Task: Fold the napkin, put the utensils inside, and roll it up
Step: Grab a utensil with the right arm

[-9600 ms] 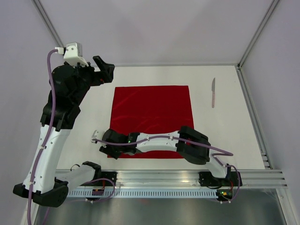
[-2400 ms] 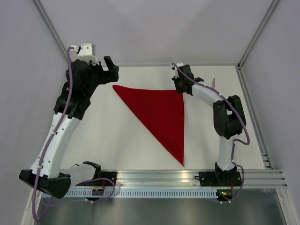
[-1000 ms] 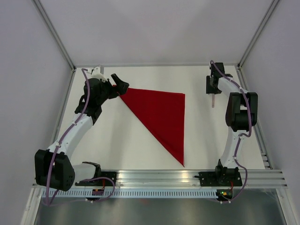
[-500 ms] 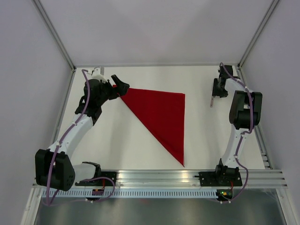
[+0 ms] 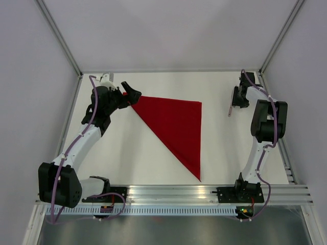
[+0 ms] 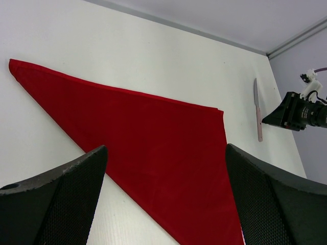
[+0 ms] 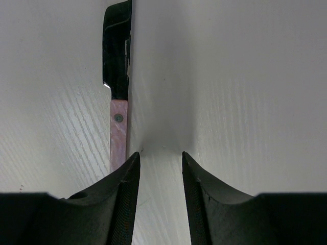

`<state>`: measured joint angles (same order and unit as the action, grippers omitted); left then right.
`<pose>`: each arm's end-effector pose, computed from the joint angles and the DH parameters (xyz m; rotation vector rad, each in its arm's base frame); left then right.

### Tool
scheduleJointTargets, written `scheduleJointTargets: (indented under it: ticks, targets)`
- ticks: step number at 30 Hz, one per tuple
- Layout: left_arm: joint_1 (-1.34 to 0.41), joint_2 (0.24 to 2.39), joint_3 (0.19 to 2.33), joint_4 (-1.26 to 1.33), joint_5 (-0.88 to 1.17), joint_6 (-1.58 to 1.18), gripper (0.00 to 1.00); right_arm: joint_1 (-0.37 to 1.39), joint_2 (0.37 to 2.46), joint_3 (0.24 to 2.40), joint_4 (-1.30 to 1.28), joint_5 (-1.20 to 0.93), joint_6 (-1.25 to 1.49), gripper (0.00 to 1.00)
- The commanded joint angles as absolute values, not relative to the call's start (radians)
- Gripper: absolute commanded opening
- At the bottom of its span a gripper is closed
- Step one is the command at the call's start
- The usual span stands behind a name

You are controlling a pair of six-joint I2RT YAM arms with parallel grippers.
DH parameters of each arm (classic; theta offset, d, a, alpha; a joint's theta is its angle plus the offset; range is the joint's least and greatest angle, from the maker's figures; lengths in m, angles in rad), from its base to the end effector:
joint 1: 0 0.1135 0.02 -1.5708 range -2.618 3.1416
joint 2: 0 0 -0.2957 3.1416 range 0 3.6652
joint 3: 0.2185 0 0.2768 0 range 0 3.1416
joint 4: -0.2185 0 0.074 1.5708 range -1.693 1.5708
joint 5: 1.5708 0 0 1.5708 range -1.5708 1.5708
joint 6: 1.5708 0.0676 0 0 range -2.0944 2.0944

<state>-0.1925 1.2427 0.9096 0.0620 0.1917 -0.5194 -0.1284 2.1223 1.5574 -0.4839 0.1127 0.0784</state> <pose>0.3263 -0.0767 0.3242 -0.1709 1.8828 -0.6693 0.5005 -0.0723 0.1490 0.3095 2.5999 -0.1651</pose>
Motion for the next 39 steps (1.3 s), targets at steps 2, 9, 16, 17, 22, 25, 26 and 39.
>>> scheduleJointTargets:
  ticks: [2, 9, 16, 17, 22, 25, 26, 39]
  targets:
    - [-0.187, 1.227, 0.936, 0.089, 0.221, -0.555, 1.00, -0.133, 2.023, 1.551, -0.508, 0.107, 0.132, 0.44]
    - [-0.189, 1.221, 0.936, 0.086, 0.227, -0.557, 1.00, -0.130, 2.025, 1.563, -0.531, 0.063, 0.155, 0.45]
    - [-0.187, 1.218, 0.939, 0.074, 0.219, -0.549, 1.00, -0.112, 2.082, 1.592, -0.529, 0.071, 0.161, 0.45]
    - [-0.187, 1.218, 0.939, 0.072, 0.219, -0.548, 1.00, -0.110, 2.083, 1.595, -0.528, 0.072, 0.163, 0.46]
    - [-0.187, 1.221, 0.942, 0.069, 0.216, -0.545, 1.00, -0.110, 2.109, 1.615, -0.532, 0.068, 0.161, 0.47]
    - [-0.186, 1.226, 0.945, 0.067, 0.216, -0.543, 1.00, -0.109, 2.118, 1.618, -0.532, 0.061, 0.163, 0.47]
    - [-0.186, 1.229, 0.946, 0.067, 0.218, -0.543, 1.00, -0.109, 2.123, 1.618, -0.532, 0.061, 0.163, 0.48]
    - [-0.186, 1.241, 0.951, 0.064, 0.216, -0.541, 1.00, -0.106, 2.171, 1.615, -0.509, 0.087, 0.147, 0.46]
